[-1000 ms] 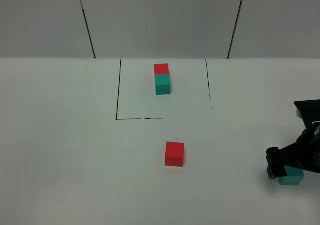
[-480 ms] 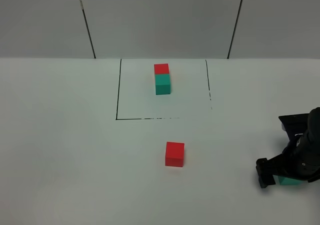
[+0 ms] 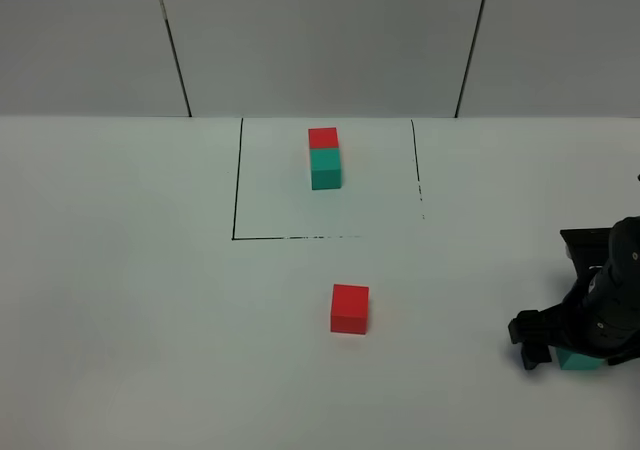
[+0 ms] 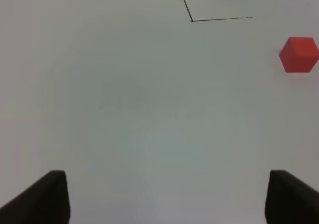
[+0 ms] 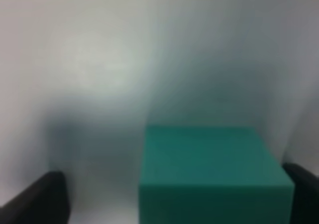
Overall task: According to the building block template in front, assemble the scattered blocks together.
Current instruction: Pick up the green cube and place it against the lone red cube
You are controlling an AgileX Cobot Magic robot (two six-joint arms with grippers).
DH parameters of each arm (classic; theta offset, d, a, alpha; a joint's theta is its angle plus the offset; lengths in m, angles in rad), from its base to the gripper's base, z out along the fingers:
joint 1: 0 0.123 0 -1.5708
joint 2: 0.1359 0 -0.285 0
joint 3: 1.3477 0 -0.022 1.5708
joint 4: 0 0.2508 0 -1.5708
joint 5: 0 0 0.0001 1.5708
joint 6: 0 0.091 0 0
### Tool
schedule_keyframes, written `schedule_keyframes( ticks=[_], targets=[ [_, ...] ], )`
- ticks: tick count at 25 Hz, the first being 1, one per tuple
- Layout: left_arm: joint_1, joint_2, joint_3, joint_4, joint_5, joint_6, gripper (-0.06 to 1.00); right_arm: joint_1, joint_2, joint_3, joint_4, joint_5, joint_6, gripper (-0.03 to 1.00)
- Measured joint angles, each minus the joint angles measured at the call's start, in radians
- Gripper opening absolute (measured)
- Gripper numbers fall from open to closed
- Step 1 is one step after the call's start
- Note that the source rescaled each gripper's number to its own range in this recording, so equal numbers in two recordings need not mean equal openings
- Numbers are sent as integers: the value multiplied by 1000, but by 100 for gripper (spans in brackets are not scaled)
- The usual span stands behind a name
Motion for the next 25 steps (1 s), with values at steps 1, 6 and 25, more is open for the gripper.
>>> schedule_keyframes(
  ticks=[1,6,25],
  targets=[
    [0,0,0,0,0,0,68,1,0,-1,-1,0,4,61],
    [0,0,0,0,0,0,68,1,6,-14,-2,8,8,24],
    [0,0,0,0,0,0,68,261,-51,-393,-162,422,-656,0]
  ],
)
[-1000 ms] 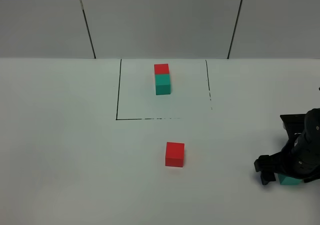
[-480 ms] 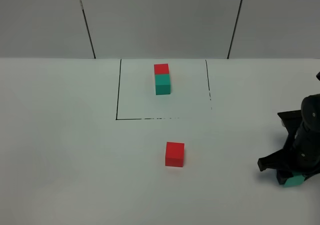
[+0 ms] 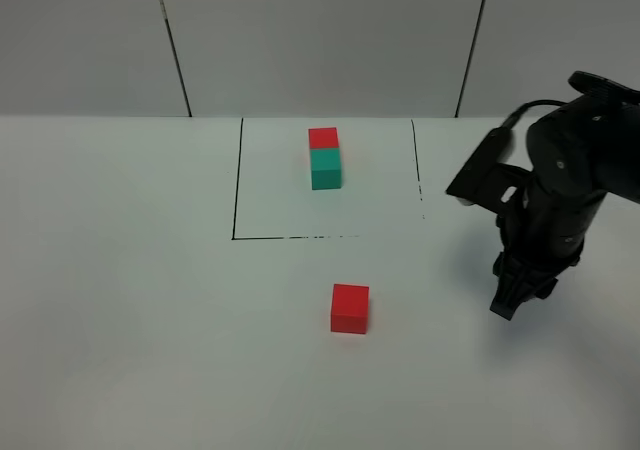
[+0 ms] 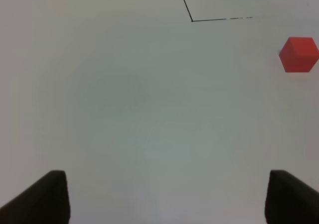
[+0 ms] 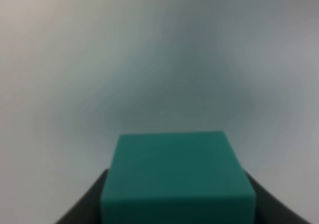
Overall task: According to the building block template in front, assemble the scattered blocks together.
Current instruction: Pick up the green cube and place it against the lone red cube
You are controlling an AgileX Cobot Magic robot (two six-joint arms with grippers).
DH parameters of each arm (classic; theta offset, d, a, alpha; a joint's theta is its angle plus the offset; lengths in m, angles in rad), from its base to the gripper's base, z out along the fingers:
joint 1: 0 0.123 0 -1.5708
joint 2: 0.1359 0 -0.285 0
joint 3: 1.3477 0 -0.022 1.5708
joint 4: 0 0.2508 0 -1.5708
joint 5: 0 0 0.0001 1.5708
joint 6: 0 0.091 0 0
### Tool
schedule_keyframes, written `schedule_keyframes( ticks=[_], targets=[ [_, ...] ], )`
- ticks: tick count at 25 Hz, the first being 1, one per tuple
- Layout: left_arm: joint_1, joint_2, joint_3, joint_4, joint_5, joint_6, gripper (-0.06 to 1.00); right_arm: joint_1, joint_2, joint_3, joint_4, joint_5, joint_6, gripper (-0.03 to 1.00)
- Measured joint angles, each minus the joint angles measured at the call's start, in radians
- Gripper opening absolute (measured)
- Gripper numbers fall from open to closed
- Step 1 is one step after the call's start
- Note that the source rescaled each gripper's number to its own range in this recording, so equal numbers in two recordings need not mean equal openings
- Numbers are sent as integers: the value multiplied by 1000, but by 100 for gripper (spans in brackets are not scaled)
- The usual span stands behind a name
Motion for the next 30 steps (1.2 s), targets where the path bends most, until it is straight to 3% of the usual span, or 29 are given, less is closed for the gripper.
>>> schedule_keyframes(
  ticks=[7,18,30],
  targets=[
    [0,0,0,0,0,0,68,110,44,-66,0,23,-166,0],
    [0,0,0,0,0,0,68,153,265,-229,62,58,-227,0],
    [0,0,0,0,0,0,68,176,347,-257,133,13,-255,0]
  ],
)
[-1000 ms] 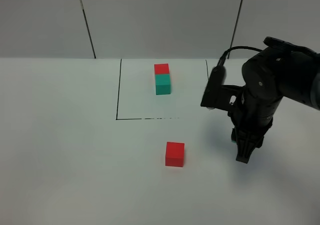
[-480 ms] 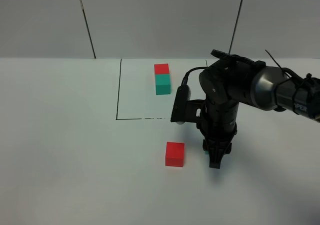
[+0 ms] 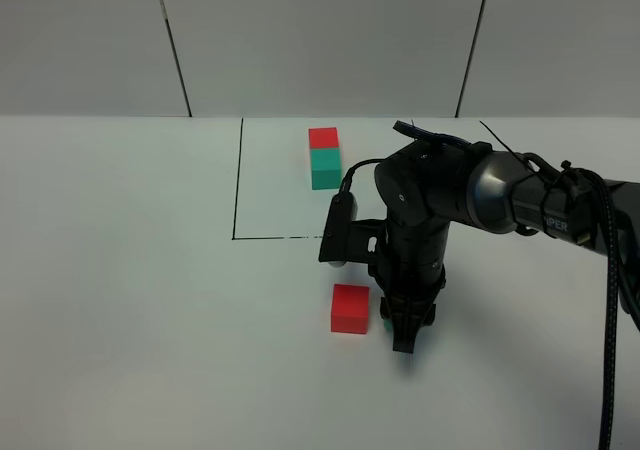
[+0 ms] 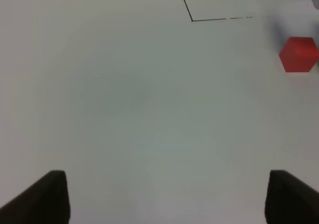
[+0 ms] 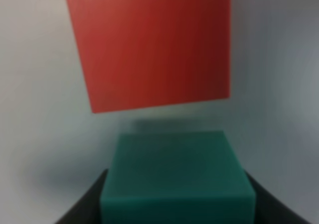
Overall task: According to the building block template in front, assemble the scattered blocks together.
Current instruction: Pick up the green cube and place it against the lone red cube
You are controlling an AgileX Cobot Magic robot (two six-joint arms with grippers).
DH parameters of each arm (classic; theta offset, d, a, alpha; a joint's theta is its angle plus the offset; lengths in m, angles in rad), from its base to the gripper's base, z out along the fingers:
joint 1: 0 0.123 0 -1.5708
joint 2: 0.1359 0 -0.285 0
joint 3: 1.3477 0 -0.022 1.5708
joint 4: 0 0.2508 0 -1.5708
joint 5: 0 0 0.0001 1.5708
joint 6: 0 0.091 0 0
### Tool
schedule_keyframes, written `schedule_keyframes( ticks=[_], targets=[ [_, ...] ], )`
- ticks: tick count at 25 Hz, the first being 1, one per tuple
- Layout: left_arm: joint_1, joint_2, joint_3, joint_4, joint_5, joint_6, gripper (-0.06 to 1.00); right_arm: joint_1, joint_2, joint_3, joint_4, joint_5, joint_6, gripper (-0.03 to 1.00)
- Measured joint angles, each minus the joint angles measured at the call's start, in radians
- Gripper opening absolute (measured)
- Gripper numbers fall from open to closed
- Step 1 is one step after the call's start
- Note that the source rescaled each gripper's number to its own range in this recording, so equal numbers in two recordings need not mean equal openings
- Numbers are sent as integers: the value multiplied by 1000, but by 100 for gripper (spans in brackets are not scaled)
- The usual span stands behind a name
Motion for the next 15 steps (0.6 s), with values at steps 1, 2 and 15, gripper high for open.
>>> schedule_keyframes(
  ticks=[1,2,15],
  targets=[
    [0,0,0,0,0,0,68,0,0,0,0,-5,0,0],
    [0,0,0,0,0,0,68,0,1,0,1,-9,0,0],
    [0,0,0,0,0,0,68,1,46,-2,9,-36,-9,0]
  ],
)
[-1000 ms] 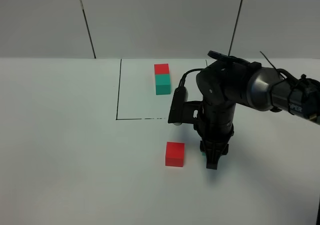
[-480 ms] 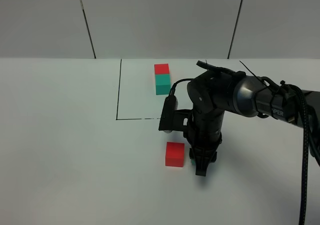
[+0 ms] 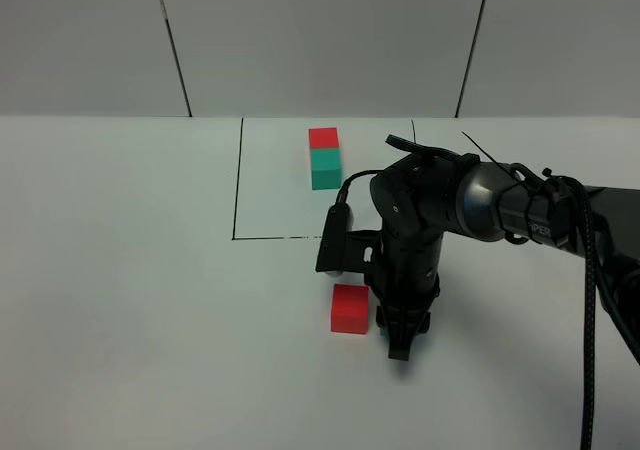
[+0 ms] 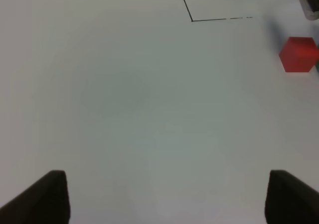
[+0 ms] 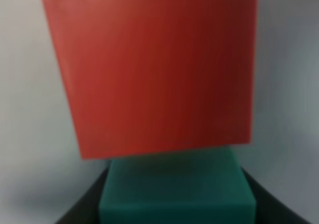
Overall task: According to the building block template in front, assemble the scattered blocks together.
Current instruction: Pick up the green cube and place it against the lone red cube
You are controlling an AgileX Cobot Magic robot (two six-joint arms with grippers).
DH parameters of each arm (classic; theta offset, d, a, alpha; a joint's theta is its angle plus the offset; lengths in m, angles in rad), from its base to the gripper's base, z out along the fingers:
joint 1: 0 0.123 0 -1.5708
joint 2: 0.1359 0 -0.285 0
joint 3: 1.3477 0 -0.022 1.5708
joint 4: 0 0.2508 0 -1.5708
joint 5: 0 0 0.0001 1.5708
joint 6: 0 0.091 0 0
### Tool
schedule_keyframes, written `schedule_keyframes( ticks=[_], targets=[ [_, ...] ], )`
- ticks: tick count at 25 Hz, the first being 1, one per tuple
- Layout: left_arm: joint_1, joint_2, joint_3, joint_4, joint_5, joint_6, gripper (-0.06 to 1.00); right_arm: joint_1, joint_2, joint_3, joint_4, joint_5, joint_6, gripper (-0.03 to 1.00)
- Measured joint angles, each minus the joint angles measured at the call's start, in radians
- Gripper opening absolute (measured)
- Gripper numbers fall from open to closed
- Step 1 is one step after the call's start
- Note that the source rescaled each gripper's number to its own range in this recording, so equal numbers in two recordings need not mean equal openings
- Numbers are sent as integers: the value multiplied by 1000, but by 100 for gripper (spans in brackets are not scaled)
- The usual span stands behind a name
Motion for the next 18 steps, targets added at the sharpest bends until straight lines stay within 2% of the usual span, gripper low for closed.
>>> schedule_keyframes(
  ticks=[18],
  targets=[
    [0,0,0,0,0,0,68,8,3,-6,2,-26,-17,0]
  ],
)
